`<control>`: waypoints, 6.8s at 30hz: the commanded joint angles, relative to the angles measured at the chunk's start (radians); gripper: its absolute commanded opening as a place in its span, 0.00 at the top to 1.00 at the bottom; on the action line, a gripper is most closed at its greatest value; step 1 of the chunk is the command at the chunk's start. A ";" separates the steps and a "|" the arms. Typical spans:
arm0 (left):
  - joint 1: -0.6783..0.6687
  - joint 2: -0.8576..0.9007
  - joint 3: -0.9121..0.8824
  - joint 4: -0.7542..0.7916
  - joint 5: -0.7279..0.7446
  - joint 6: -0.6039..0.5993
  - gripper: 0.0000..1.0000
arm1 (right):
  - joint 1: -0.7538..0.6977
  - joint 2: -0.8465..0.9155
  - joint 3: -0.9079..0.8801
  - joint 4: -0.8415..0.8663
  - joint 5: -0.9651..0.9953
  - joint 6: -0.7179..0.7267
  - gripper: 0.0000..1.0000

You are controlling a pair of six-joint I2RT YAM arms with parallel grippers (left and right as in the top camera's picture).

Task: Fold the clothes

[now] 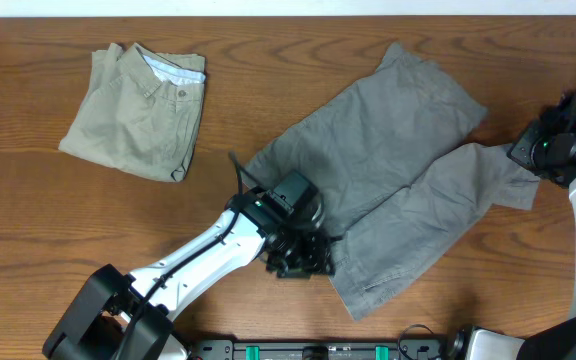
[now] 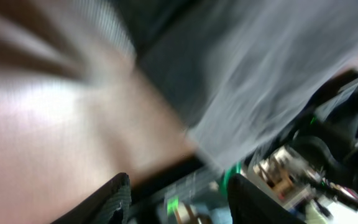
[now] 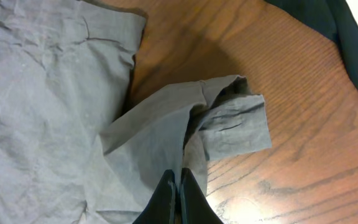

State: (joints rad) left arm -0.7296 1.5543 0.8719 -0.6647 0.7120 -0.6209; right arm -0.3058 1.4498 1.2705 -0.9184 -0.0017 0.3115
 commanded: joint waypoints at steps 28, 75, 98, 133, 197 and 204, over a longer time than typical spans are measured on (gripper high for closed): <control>-0.009 0.172 0.011 0.277 -0.066 -0.172 0.52 | -0.005 -0.021 0.012 -0.019 -0.111 0.017 0.99; 0.314 0.211 0.129 -0.154 -0.227 0.174 0.50 | -0.005 -0.021 0.012 -0.001 -0.115 0.025 0.99; 0.336 -0.083 0.142 -0.131 -0.190 0.179 0.94 | -0.007 -0.021 0.012 0.011 -0.099 -0.006 0.99; 0.277 0.083 0.016 -0.009 0.036 0.122 0.94 | -0.008 -0.023 0.012 0.010 -0.098 -0.019 0.99; 0.399 -0.161 0.126 0.075 -0.808 0.121 0.28 | 0.079 0.563 0.018 1.059 -0.634 0.103 0.01; 0.399 -0.183 0.119 -0.034 -0.550 0.146 0.23 | 0.090 0.340 0.018 0.504 -0.351 -0.123 0.01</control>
State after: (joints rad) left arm -0.3347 1.3334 0.9966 -0.6666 0.0185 -0.4999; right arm -0.2386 1.8790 1.2747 -0.3351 -0.4919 0.3183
